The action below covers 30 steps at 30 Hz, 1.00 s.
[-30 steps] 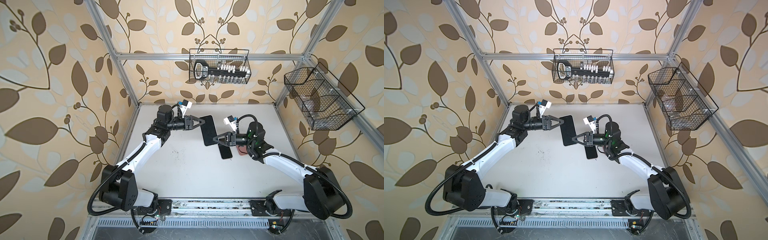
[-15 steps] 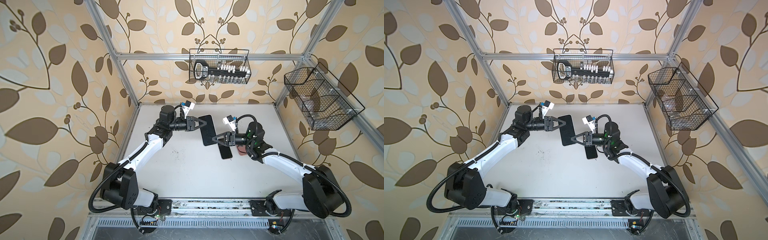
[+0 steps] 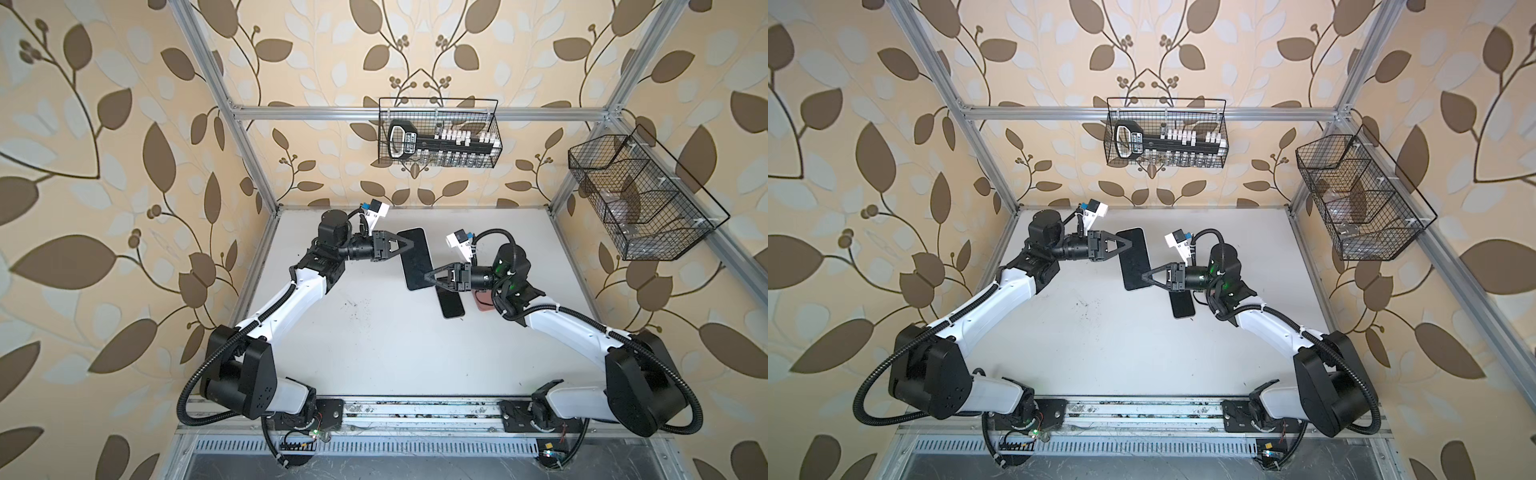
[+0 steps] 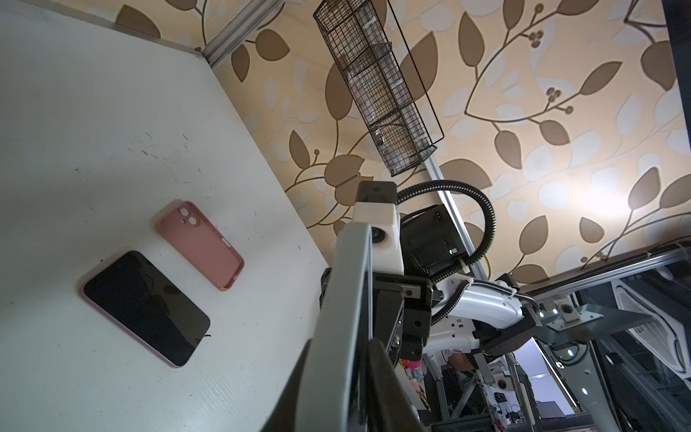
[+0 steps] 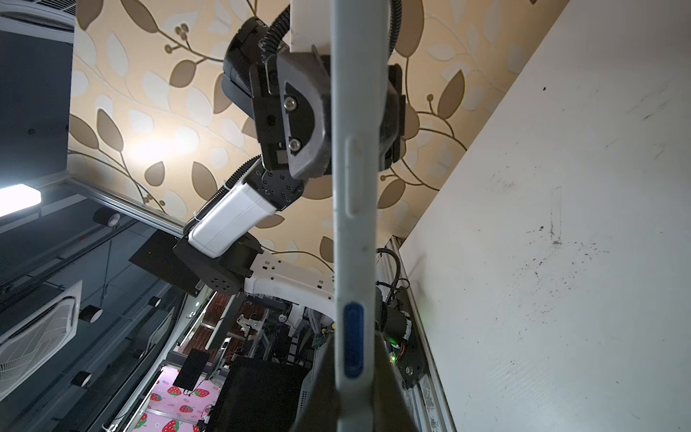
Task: Take the phone out of the phone case
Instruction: Pass the phone.
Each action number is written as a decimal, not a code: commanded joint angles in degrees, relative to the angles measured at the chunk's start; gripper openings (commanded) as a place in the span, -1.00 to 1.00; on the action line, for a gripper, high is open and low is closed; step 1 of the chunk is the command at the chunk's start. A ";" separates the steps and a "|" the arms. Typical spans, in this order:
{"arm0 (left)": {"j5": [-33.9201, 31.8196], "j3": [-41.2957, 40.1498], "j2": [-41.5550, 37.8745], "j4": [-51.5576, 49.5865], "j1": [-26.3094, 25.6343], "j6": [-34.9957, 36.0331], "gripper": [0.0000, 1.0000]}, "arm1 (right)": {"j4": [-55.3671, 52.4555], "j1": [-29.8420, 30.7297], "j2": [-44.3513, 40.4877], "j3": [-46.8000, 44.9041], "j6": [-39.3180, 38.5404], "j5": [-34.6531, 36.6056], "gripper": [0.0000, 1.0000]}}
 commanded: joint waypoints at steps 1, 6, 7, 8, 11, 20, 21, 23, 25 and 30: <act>2.34 0.97 -1.59 5.25 -0.44 0.12 -0.75 | 1.09 -0.54 0.26 0.74 1.04 -0.19 -1.00; 2.25 0.89 -1.36 6.86 -0.44 -1.10 -1.00 | 1.05 -0.75 0.55 0.72 1.06 -0.18 -1.00; 2.25 0.89 -1.28 7.44 -0.44 -1.57 -1.00 | 1.00 -0.65 0.55 0.73 1.01 -0.15 -1.00; 2.29 0.89 -1.23 8.21 -0.44 -2.14 -1.00 | 1.00 -0.81 0.58 0.72 1.03 -0.14 -1.00; 2.25 0.96 -1.17 9.92 -0.44 -3.43 -1.00 | 0.72 -1.09 0.59 0.90 0.91 0.03 -1.00; -3.07 0.07 0.30 18.46 0.34 -11.79 -1.00 | -4.18 -2.82 -1.01 0.94 -1.94 0.71 -0.07; -4.08 0.12 0.54 18.49 0.35 -12.14 -1.00 | -5.53 -3.10 -1.54 0.99 -2.86 0.84 -0.02; -7.21 -0.24 0.68 19.18 0.36 -13.34 -1.00 | -8.03 -3.74 -2.61 0.99 -4.61 1.32 0.07; -9.62 -0.36 0.85 19.91 0.35 -14.74 -1.00 | -9.77 -4.39 -3.66 0.69 -5.91 1.62 0.44; -19.49 -2.20 -0.89 18.78 0.22 -15.96 -1.00 | -10.97 -5.83 -7.03 -0.31 -7.35 2.44 0.62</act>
